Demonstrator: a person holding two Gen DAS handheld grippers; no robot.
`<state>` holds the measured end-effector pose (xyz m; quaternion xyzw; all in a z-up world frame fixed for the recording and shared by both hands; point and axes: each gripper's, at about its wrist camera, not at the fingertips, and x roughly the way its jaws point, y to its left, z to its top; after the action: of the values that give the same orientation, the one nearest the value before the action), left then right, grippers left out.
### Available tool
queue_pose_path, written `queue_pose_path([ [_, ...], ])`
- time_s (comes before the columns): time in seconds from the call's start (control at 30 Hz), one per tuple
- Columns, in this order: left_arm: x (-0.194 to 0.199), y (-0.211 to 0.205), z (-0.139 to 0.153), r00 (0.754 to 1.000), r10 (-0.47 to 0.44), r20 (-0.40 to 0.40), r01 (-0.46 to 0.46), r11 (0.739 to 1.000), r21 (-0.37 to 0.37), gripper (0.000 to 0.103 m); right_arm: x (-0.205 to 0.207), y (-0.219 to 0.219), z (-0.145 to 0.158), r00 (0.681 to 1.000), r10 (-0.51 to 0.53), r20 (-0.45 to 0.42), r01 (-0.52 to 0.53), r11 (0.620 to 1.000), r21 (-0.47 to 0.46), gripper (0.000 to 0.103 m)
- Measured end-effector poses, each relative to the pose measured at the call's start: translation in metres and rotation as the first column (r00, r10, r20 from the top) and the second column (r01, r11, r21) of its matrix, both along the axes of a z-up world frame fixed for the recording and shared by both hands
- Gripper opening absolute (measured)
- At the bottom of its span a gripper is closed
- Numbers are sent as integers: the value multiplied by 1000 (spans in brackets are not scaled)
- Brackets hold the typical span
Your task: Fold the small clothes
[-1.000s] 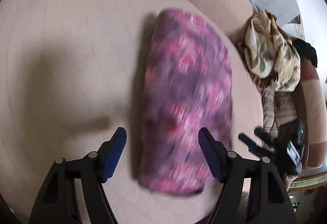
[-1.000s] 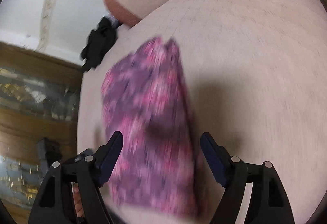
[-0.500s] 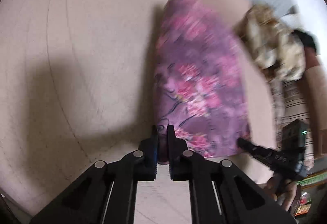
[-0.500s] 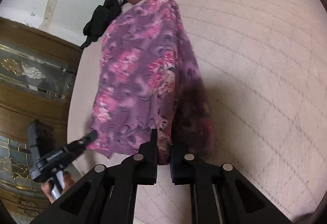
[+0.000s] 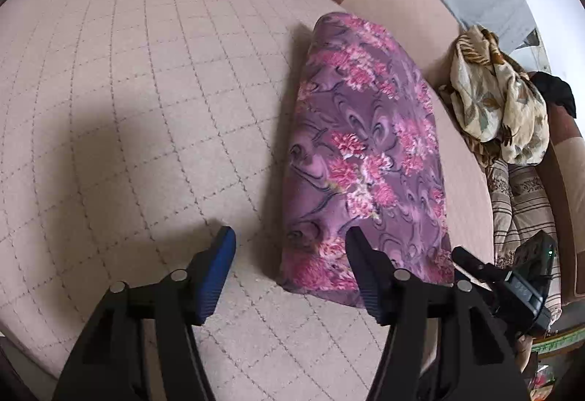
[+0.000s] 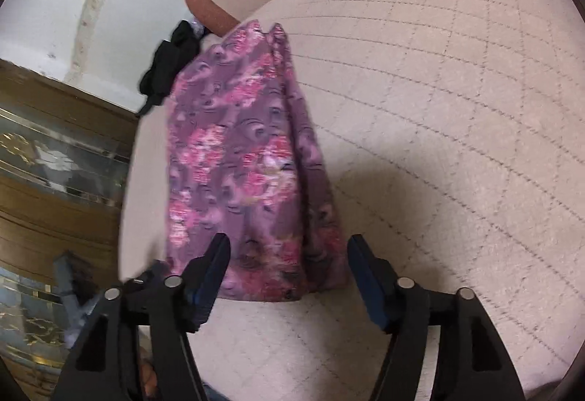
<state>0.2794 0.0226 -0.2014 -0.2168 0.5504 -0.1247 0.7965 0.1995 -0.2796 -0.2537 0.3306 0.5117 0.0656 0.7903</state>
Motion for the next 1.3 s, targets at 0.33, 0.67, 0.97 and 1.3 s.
queue_pose_path([
  [0.33, 0, -37, -7, 993, -116, 38, 114, 991, 67, 43, 13, 19, -18, 999, 42, -27, -42, 999, 27, 45],
  [0.67, -31, 13, 23, 994, -92, 55, 93, 995, -23, 9, -22, 30, 23, 995, 93, 32, -93, 996, -5, 11],
  [0.97, -46, -13, 0, 987, -146, 65, 128, 964, 233, 14, -16, 40, 2, 991, 134, -19, -135, 990, -46, 18],
  [1.3, -37, 19, 36, 992, -8, 125, -16, 982, 186, 71, -3, 19, 62, 990, 109, 94, -99, 989, -110, 71],
])
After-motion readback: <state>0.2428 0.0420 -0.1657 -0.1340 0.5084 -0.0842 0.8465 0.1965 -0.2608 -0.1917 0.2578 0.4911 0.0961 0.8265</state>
